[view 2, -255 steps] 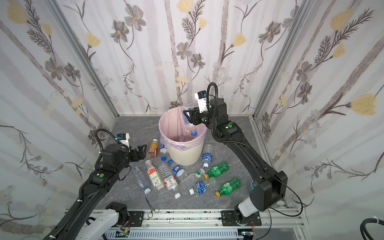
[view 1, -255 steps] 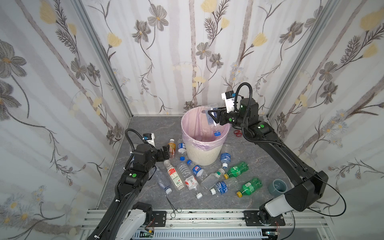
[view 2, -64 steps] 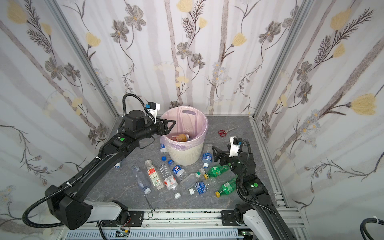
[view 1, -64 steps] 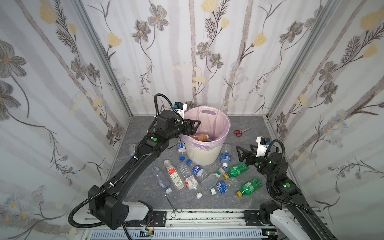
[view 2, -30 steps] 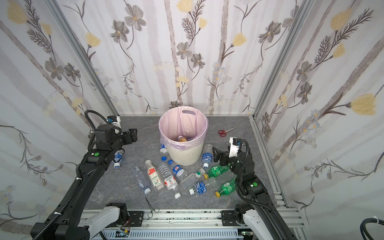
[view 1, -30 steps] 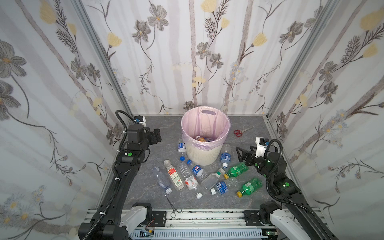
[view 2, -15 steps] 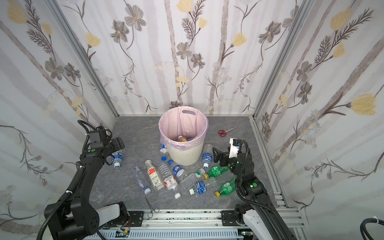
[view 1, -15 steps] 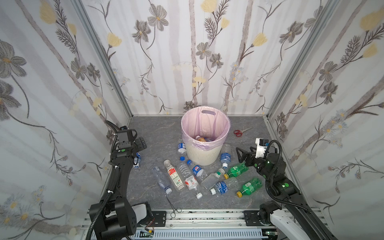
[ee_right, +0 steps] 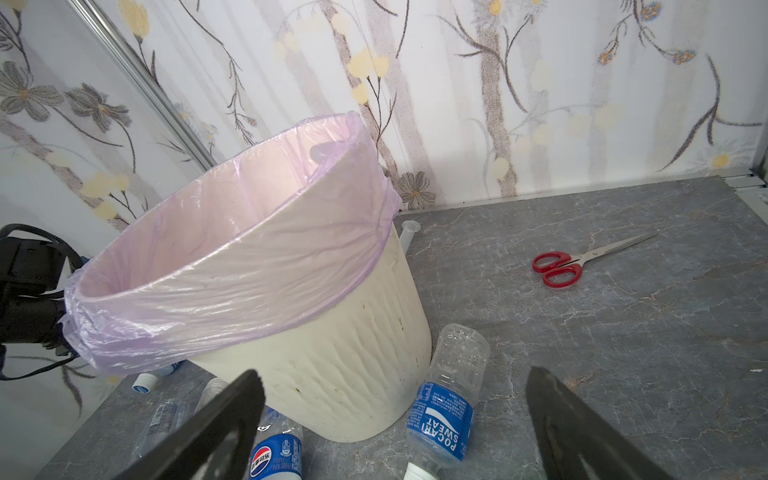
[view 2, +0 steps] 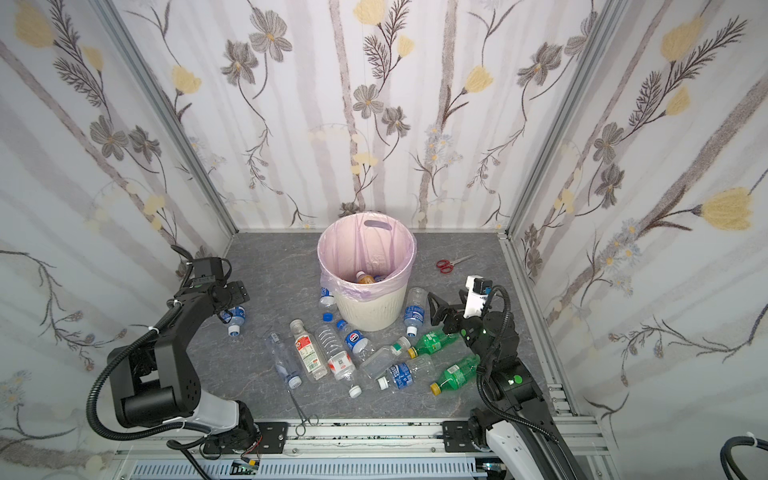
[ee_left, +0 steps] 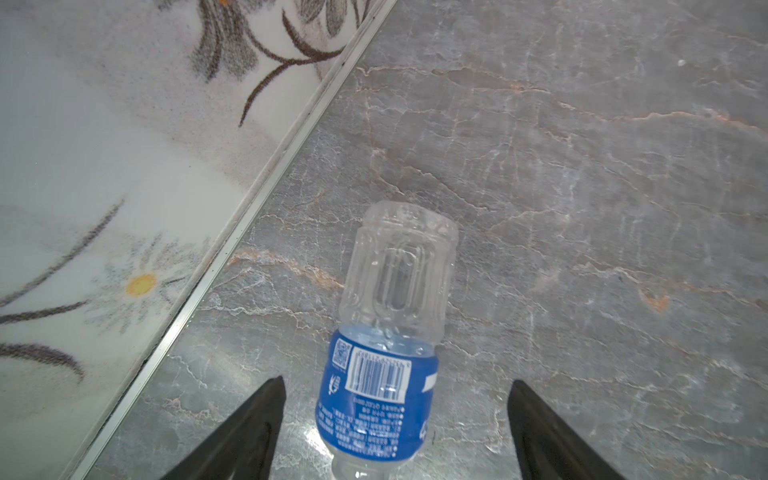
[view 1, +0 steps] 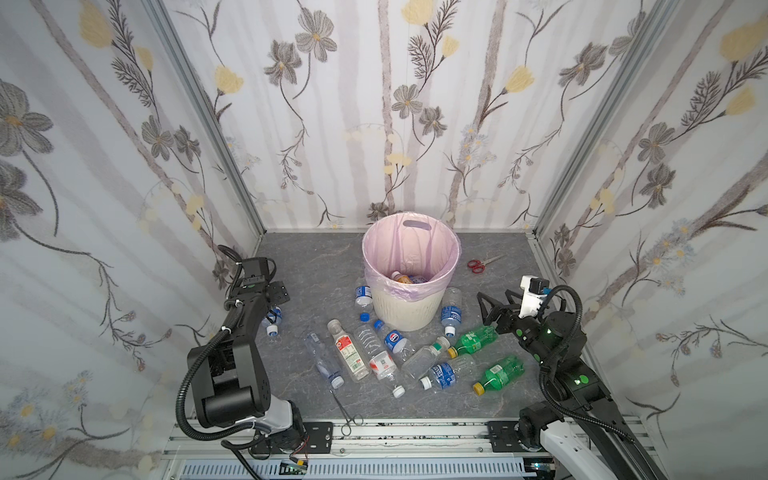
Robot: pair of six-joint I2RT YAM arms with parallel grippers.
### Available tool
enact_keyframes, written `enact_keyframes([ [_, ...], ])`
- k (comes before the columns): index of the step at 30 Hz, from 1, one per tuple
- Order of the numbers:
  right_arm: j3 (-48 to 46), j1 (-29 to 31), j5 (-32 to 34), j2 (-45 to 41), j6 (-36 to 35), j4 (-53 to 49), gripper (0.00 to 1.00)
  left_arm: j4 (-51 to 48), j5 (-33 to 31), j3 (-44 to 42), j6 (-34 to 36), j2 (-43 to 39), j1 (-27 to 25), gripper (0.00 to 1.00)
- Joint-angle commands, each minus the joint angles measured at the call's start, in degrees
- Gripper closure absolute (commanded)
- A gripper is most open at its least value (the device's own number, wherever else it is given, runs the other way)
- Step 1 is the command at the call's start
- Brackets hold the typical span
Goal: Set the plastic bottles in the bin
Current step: 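Move the left gripper down to the clear blue-label water bottle beside the bin, then close the left gripper on the blue-label water bottle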
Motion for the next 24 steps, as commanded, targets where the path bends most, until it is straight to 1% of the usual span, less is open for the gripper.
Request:
enact_keyframes([
  [1,-0.2,0.0,0.1,-0.6,-0.2,0.7,0.01,0.7,0.3,1.1,1.5,2.3,0.6,0.16],
  [4,-0.5,0.0,-0.3,-0.4,-0.2,1.1,0.01,0.8,5.3,2.1,2.3,5.3,0.6,0.2],
  [5,-0.5,0.0,-0.4,-0.3,-0.1,1.3,0.01,0.8,6.0,2.4,2.4,6.5,0.5,0.2],
  [11,-1.0,0.1,-0.9,-0.3,0.4,2.3,0.01,0.7,6.4,3.5,2.7,11.3,0.5,0.24],
  [14,-1.3,0.1,-1.0,-0.4,0.6,2.7,0.01,0.6,6.1,3.3,2.7,12.2,0.5,0.27],
  [24,-1.6,0.0,-1.0,-0.7,0.6,2.9,0.01,0.0,8.2,3.5,2.2,13.6,0.2,0.38],
])
